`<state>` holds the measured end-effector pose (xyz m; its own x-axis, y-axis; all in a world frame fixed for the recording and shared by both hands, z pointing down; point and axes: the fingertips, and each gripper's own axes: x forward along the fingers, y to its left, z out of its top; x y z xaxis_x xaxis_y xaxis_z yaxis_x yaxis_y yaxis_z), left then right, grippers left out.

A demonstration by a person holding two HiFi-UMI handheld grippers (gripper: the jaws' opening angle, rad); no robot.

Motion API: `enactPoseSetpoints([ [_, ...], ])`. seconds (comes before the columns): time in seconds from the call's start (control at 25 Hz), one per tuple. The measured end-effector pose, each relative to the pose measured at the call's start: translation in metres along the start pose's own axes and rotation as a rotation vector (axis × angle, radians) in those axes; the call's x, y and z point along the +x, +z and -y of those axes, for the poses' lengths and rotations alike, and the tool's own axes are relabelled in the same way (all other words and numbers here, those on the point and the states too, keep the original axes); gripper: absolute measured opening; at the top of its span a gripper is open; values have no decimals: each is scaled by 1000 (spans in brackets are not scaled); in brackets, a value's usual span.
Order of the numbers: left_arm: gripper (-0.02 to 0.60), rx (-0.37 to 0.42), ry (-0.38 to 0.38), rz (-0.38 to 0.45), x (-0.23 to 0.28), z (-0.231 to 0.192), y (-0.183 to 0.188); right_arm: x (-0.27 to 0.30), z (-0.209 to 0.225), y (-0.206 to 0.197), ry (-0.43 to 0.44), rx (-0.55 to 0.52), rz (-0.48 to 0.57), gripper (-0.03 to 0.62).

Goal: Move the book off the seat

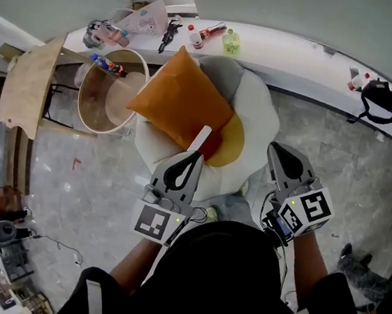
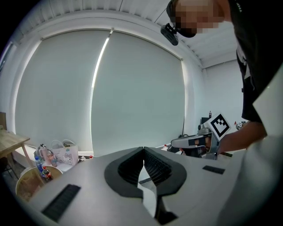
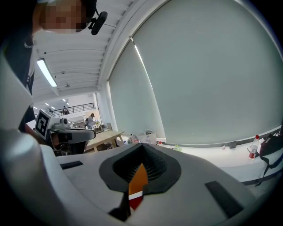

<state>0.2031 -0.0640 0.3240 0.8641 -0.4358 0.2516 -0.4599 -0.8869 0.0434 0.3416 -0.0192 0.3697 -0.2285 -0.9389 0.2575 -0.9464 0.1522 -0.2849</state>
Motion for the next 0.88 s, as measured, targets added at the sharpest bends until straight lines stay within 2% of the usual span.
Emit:
enactPoseSetpoints([
  [0.88,12,-1,81,-65,33,-22,5,37,28,5,79,64,-25,9],
])
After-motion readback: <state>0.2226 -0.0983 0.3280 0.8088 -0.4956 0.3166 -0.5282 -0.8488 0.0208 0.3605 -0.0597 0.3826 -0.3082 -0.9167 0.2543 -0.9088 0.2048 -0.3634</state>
